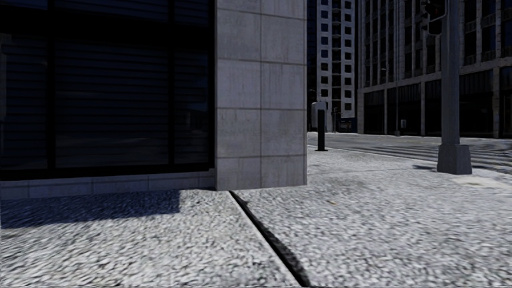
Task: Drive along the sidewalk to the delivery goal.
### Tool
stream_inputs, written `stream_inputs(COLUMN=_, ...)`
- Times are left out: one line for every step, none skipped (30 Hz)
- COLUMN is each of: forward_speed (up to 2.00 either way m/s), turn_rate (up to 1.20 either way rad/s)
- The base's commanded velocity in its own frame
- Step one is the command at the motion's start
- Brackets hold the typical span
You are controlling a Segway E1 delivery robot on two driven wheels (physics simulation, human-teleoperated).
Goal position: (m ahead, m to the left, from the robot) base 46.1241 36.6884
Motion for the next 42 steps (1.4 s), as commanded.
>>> stream_inputs(forward_speed=1.51, turn_rate=-0.74)
stream_inputs(forward_speed=1.51, turn_rate=-0.74)
stream_inputs(forward_speed=1.51, turn_rate=-0.74)
stream_inputs(forward_speed=1.51, turn_rate=-0.74)
stream_inputs(forward_speed=1.53, turn_rate=-0.74)
stream_inputs(forward_speed=1.62, turn_rate=-0.74)
stream_inputs(forward_speed=1.73, turn_rate=-0.74)
stream_inputs(forward_speed=1.73, turn_rate=-0.74)
stream_inputs(forward_speed=1.76, turn_rate=-0.74)
stream_inputs(forward_speed=1.77, turn_rate=-0.74)
stream_inputs(forward_speed=1.77, turn_rate=-0.74)
stream_inputs(forward_speed=1.77, turn_rate=-0.74)
stream_inputs(forward_speed=1.79, turn_rate=-0.74)
stream_inputs(forward_speed=1.79, turn_rate=-0.74)
stream_inputs(forward_speed=1.89, turn_rate=-0.74)
stream_inputs(forward_speed=1.97, turn_rate=-0.74)
stream_inputs(forward_speed=1.99, turn_rate=-0.74)
stream_inputs(forward_speed=1.99, turn_rate=-0.74)
stream_inputs(forward_speed=1.99, turn_rate=-0.74)
stream_inputs(forward_speed=1.99, turn_rate=-0.72)
stream_inputs(forward_speed=1.99, turn_rate=-0.71)
stream_inputs(forward_speed=1.99, turn_rate=-0.71)
stream_inputs(forward_speed=1.99, turn_rate=-0.71)
stream_inputs(forward_speed=1.99, turn_rate=-0.68)
stream_inputs(forward_speed=1.99, turn_rate=-0.57)
stream_inputs(forward_speed=1.99, turn_rate=-0.40)
stream_inputs(forward_speed=2.00, turn_rate=-0.01)
stream_inputs(forward_speed=2.00, turn_rate=-0.01)
stream_inputs(forward_speed=2.00, turn_rate=0.00)
stream_inputs(forward_speed=2.00, turn_rate=0.00)
stream_inputs(forward_speed=2.00, turn_rate=0.00)
stream_inputs(forward_speed=2.00, turn_rate=0.00)
stream_inputs(forward_speed=2.00, turn_rate=0.00)
stream_inputs(forward_speed=2.00, turn_rate=0.00)
stream_inputs(forward_speed=2.00, turn_rate=0.00)
stream_inputs(forward_speed=2.00, turn_rate=0.00)
stream_inputs(forward_speed=2.00, turn_rate=0.00)
stream_inputs(forward_speed=2.00, turn_rate=0.00)
stream_inputs(forward_speed=2.00, turn_rate=0.05)
stream_inputs(forward_speed=2.00, turn_rate=0.23)
stream_inputs(forward_speed=2.00, turn_rate=0.32)
stream_inputs(forward_speed=2.00, turn_rate=0.32)
